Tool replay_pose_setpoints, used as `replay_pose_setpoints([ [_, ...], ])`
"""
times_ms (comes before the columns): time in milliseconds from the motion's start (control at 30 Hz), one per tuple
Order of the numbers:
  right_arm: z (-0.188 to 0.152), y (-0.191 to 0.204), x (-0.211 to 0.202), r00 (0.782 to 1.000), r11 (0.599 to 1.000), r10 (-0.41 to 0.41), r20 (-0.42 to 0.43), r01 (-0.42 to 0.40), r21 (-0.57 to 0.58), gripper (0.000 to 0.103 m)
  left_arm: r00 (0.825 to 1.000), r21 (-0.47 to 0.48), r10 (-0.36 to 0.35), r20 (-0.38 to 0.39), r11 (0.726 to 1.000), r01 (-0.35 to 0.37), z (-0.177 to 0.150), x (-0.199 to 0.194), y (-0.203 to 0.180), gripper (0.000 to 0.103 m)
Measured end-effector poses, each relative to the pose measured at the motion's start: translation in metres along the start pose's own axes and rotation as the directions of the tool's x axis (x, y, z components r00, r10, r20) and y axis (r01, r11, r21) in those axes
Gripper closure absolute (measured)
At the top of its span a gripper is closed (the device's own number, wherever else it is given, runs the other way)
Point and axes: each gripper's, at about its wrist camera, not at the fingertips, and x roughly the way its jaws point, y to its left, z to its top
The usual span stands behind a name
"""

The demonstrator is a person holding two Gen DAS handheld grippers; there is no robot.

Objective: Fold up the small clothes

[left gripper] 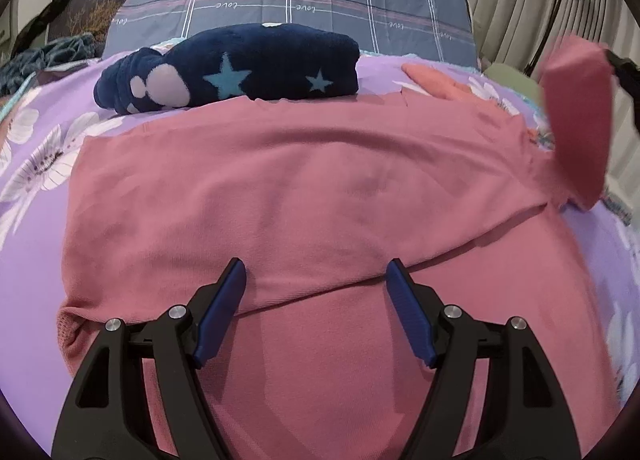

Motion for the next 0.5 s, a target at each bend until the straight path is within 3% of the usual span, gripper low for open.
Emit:
replay_pose_setpoints([
  [100,-0.037,0.024,0.056,0.989,0.995,-0.020,-0.147,0.006,-0.095,0.100,0.998,-0.051,-0.064,0.019,0.997,0.065,0.000,-0.003,0.010,0.030],
  [233,-0.090,0.021,0.097,0.939,0.984,-0.121,-0.320,0.071,-0.164,0.100,0.979,-0.156,-0.193,0.069,0.967,0.201,-0.003,-0.008,0.032,0.030],
  [300,-0.098,0.011,0.103,0.923,0.979,-0.158,-0.352,0.101,-0.175,0.100,0.962,-0.209,-0.256,0.100,0.939,0.272,-0.005,-0.009,0.042,0.031],
  [367,-0.113,0.009,0.101,0.910,0.977,-0.178,-0.373,0.117,-0.180,0.100,0.949,-0.235,-0.291,0.118,0.921,0.311,-0.006,-0.012,0.046,0.041],
  [400,-0.116,0.010,0.099,0.908,0.976,-0.181,-0.377,0.120,-0.181,0.100,0.937,-0.234,-0.327,0.121,0.908,0.347,-0.007,-0.013,0.045,0.049],
  [500,-0.119,0.004,0.095,0.906,0.974,-0.189,-0.380,0.123,-0.193,0.100,0.896,-0.206,-0.428,0.121,0.872,0.444,-0.005,-0.019,0.029,0.053],
])
